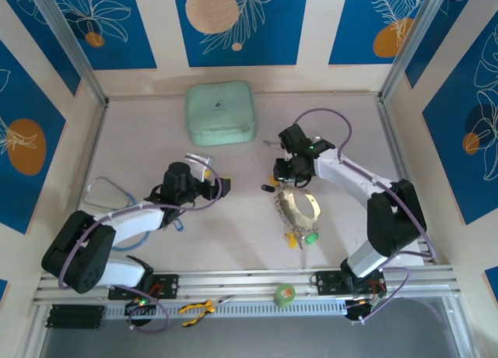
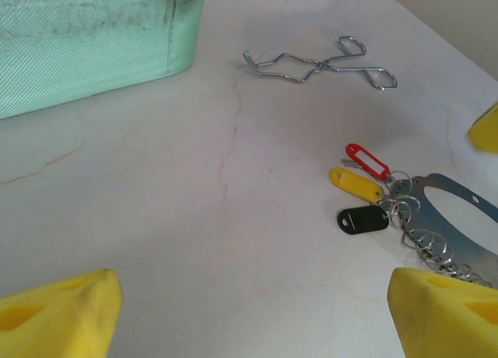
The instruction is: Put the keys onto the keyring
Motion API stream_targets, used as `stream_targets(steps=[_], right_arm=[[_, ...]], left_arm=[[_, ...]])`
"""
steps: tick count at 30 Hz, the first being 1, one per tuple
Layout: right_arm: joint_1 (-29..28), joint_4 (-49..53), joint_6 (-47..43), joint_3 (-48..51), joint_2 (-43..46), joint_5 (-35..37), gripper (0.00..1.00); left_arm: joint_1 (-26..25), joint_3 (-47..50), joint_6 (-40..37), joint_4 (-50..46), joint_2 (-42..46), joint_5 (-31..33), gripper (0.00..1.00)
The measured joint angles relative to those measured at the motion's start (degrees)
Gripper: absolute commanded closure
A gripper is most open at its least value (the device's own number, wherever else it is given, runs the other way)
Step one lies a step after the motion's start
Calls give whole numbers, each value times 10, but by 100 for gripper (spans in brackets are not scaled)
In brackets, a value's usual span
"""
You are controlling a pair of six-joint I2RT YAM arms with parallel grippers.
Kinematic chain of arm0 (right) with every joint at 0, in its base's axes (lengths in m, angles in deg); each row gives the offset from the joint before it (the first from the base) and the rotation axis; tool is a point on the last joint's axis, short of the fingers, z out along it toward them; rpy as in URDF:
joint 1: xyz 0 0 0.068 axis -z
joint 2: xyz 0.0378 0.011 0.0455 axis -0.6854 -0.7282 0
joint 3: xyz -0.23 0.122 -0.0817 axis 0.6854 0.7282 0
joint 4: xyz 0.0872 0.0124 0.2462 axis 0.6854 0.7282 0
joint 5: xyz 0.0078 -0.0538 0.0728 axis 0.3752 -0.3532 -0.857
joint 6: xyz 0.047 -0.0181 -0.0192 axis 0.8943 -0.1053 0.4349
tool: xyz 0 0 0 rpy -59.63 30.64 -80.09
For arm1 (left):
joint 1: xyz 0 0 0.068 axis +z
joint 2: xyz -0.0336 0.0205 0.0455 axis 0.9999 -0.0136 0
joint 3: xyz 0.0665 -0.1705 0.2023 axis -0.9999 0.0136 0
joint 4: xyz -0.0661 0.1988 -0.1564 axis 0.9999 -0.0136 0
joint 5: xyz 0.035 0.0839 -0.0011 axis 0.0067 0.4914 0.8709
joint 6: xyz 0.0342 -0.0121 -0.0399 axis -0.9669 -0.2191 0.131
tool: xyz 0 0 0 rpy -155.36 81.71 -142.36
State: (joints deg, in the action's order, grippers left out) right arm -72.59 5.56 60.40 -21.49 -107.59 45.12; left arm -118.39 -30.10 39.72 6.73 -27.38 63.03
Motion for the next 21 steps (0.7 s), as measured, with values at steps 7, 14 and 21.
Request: stream_targets(steps=[7, 14, 21], right_arm=[[-41, 52, -262, -47, -8, 4, 63], [-124, 176, -354, -159, -160, 68, 63], [-156, 272, -353, -230, -265, 137, 63]], left_arm=[[0, 5, 17, 24, -1, 52, 12], [0, 42, 61, 23, 33, 104, 12], [0, 58, 73, 8, 90, 127, 12]])
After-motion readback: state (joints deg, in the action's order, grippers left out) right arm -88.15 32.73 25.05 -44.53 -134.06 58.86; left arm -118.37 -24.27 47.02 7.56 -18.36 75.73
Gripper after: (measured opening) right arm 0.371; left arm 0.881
